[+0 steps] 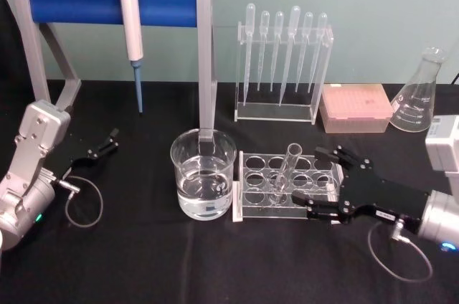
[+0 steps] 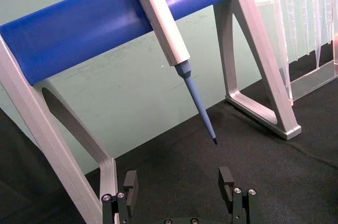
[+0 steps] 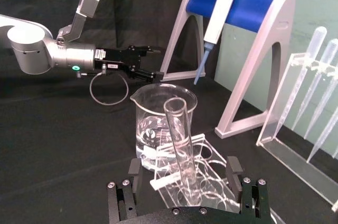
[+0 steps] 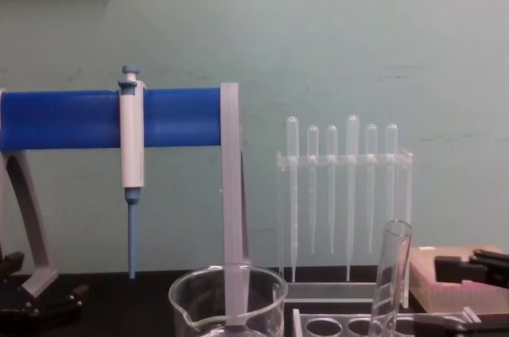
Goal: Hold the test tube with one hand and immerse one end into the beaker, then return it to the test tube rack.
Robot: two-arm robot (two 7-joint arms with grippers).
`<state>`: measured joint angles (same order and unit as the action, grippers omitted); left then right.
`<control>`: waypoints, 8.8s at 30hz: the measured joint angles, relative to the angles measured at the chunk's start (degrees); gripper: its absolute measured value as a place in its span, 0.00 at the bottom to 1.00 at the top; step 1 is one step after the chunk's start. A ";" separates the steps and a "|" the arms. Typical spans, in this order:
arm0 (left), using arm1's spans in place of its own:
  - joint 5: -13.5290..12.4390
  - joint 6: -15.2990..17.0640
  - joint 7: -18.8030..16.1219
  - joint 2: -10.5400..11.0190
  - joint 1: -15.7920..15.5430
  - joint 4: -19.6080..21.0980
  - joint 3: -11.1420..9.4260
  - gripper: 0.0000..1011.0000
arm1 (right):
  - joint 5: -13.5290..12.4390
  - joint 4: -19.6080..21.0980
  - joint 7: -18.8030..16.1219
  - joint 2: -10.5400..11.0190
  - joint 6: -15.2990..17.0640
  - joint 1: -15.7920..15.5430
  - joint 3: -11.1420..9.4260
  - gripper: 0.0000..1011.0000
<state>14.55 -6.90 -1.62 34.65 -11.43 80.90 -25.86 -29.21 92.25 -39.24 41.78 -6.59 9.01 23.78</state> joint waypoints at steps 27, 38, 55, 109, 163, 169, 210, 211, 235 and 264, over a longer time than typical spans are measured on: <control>0.00 0.00 0.00 0.00 0.00 0.00 0.00 0.99 | 1.18 -2.51 -1.20 -4.66 1.24 3.97 2.25 0.98; 0.00 0.00 0.00 0.00 0.00 0.00 0.00 0.99 | 1.21 -2.41 -1.19 -4.54 1.11 3.89 2.13 0.73; 0.00 0.00 0.00 0.00 0.00 0.00 0.00 0.99 | 1.22 -2.31 -1.12 -4.46 0.96 3.81 2.01 0.24; 0.00 -0.01 0.00 0.00 0.00 0.00 0.00 0.99 | -7.37 8.49 1.33 1.70 14.68 12.40 -0.60 0.24; 0.00 0.00 0.00 0.00 0.00 0.00 0.00 0.99 | -7.38 8.44 1.30 1.84 14.72 12.79 -0.13 0.24; 0.00 0.00 0.00 0.00 0.00 0.00 0.00 0.99 | -7.38 8.44 1.30 1.84 14.72 12.79 -0.13 0.24; 0.00 0.00 0.00 0.00 0.00 0.00 0.00 0.99 | -7.38 8.44 1.30 1.84 14.73 12.79 -0.13 0.24; 0.00 0.00 0.00 0.00 0.00 0.00 0.00 0.99 | -7.38 8.44 1.30 1.84 14.73 12.79 -0.13 0.24; 0.00 0.00 0.00 0.00 0.00 0.00 0.00 0.99 | -7.38 8.44 1.30 1.84 14.73 12.79 -0.13 0.24; 0.00 0.00 0.00 0.00 0.00 0.00 0.00 0.99 | -7.39 8.44 1.30 1.84 14.73 12.80 -0.13 0.24</control>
<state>14.55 -6.91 -1.62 34.65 -11.43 80.90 -25.86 -36.60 100.69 -37.94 43.62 8.13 21.81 23.66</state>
